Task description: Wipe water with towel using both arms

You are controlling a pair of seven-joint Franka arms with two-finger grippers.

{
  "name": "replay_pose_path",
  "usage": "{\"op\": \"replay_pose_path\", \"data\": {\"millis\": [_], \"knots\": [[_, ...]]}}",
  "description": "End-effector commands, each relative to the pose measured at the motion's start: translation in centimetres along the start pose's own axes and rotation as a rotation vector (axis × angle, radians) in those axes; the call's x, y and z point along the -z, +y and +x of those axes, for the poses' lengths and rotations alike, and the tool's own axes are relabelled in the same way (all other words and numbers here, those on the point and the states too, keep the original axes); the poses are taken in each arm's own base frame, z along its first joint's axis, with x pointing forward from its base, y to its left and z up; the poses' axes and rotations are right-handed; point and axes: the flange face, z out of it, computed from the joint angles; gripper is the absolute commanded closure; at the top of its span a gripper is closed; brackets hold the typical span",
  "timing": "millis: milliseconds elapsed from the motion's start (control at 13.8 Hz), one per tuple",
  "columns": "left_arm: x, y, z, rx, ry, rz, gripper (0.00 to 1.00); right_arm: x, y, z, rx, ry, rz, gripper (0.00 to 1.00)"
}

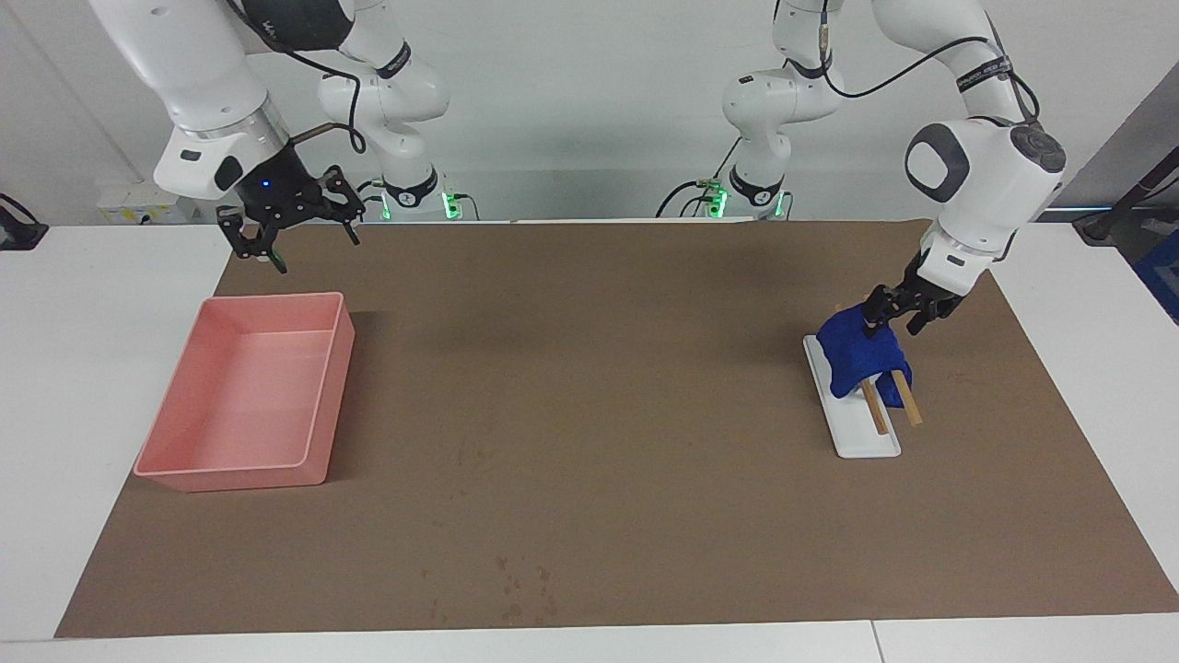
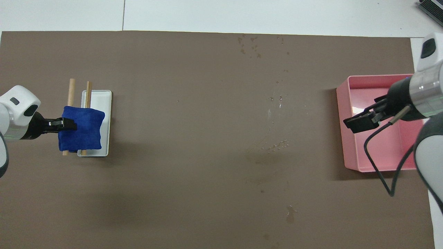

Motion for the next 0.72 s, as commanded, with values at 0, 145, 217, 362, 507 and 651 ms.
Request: {"op": "replay_pose_path", "data": {"millis": [0,145,217,362,507,651], "knots": [[-0.2,-0.1,-0.8,0.017,0.01,-0.015,0.68,-1.7,-3.8,0.0,0.091,0.072,0.004,0.0],[0.0,-0.1,-0.7,0.027,0.011,-0.026,0.94,-4.0,-5.4,-0.9,0.11,0.11,-0.007,0.0],[0.2,-0.5,-0.5,0.035,0.011,-0.026,1.0,-4.9,-5.7,-1.4,0.108,0.13,-0.007,0.0],[0.5,-0.8,-0.4,0.044,0.01,-0.033,1.0,-6.2,-6.5,-1.9,0.07,0.199,0.072,0.0],[2.5,-0.4,0.5,0.042,-0.011,-0.051,1.0,-6.2,-6.7,-1.7,0.066,0.245,0.115,0.0],[4.9,-0.1,1.7,0.041,-0.031,-0.06,1.0,-6.4,-6.9,-1.8,0.112,0.238,0.116,0.0]]}}
